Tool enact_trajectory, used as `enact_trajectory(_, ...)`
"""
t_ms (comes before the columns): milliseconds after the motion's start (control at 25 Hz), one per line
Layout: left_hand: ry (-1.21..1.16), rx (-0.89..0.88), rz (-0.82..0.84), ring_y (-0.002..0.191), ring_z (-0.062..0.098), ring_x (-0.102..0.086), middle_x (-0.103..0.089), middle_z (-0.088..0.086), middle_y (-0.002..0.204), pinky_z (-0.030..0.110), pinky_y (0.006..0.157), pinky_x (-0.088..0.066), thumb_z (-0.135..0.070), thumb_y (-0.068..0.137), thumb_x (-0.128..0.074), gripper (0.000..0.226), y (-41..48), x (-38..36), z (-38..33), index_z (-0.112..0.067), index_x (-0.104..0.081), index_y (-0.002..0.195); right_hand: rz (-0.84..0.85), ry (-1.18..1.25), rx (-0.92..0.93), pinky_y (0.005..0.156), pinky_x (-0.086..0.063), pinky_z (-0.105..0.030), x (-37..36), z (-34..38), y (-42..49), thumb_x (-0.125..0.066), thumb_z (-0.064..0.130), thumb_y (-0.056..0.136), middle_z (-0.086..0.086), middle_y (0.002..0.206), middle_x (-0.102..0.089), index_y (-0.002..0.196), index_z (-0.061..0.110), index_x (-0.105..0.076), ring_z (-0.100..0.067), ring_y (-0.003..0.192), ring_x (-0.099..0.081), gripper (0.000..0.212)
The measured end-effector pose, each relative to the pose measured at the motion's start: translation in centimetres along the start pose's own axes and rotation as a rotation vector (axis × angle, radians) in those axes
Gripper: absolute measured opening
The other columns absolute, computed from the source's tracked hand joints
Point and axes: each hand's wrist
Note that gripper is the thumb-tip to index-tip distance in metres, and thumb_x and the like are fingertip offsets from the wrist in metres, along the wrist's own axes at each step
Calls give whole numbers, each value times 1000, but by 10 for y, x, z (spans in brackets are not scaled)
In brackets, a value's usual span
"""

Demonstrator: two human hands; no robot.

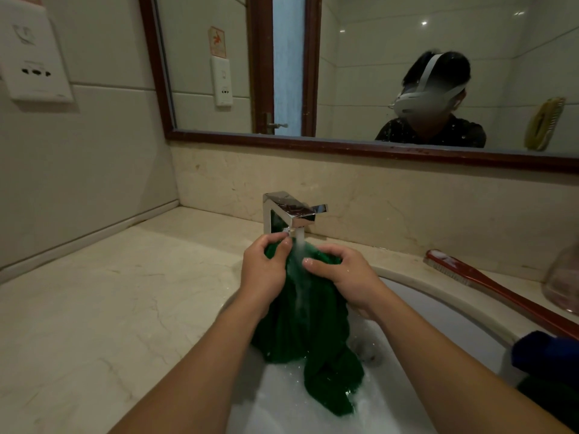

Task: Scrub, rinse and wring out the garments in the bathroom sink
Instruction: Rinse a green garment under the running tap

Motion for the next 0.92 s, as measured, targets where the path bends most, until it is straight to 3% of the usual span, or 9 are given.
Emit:
enact_trajectory(120, -52, -4, 7, 95, 4, -64, -69, -8, 107, 10, 62, -51, -24, 98, -66, 9, -2, 0, -6, -28, -71, 104, -77, -2, 40, 74, -63, -31, -1, 2, -2, -77, 14, 90, -6, 100, -78, 114, 13, -74, -22, 90, -76, 23)
enact_trajectory(200, -21, -57, -52, 99, 2, -63, -69, -11, 107, 12, 72, -52, -26, 96, -68, 11, -2, 1, -6, -27, -73, 106, -188, -5, 92, 76, -62, -30, -4, 4, 1, -78, 17, 90, -2, 104, -75, 115, 17, -72, -18, 92, -74, 26)
enact_trajectory(320, 43, -138, -198, 100, 3, -64, -70, -13, 102, 15, 81, -49, -26, 96, -68, 12, -1, 5, -4, -23, -74, 106, -125, -66, 124, 78, -62, -28, -13, 2, 2, -78, 21, 90, 8, 106, -69, 119, 24, -70, -12, 95, -70, 30)
enact_trajectory(400, 85, -147, -205, 100, 5, -64, -69, -15, 99, 16, 82, -48, -25, 96, -68, 8, 1, 7, -1, -27, -72, 103, -98, -92, 138, 77, -62, -30, -23, -3, 0, -76, 19, 92, 8, 103, -71, 110, 30, -72, -15, 93, -72, 22)
enact_trajectory(480, 108, -128, -151, 101, 7, -64, -69, -15, 100, 25, 88, -52, -26, 96, -69, 7, 1, 6, 2, -28, -72, 102, -178, -123, 153, 83, -62, -34, -24, -8, 2, -73, 21, 95, 7, 107, -72, 108, 30, -73, -15, 99, -71, 16)
enact_trajectory(600, 140, -142, -66, 100, 4, -62, -67, -19, 101, 28, 90, -52, -27, 95, -70, 11, 0, -1, 1, -25, -73, 105, -293, -74, 159, 76, -58, -19, -11, -4, 5, -71, 18, 96, 9, 103, -72, 105, 29, -73, -8, 96, -69, 14)
enact_trajectory(720, 122, -231, -139, 98, -6, -60, -66, -23, 98, 15, 87, -49, -25, 96, -68, 7, -4, -2, -4, -27, -71, 102, -259, -78, 176, 71, -56, -12, -10, -4, 6, -72, 20, 96, 11, 104, -71, 115, 23, -72, -2, 95, -67, 20)
enact_trajectory(800, 78, -288, -246, 96, -12, -59, -67, -21, 98, 5, 82, -45, -23, 97, -67, 9, -3, 3, -6, -25, -71, 105, -200, -113, 171, 81, -61, -24, -26, -2, 4, -71, 27, 96, 7, 110, -71, 123, 20, -69, -7, 97, -69, 27)
enact_trajectory(920, 73, -295, -304, 95, -8, -60, -68, -14, 99, 1, 79, -43, -22, 97, -67, 11, 0, 10, -5, -21, -72, 107, -140, -30, 104, 86, -63, -40, -44, -6, 5, -69, 28, 98, 1, 111, -73, 124, 20, -69, -17, 99, -72, 27)
Point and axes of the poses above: each hand's wrist, its own y-axis towards the middle knuckle, its own x-axis out of the back of the hand, z = x × y
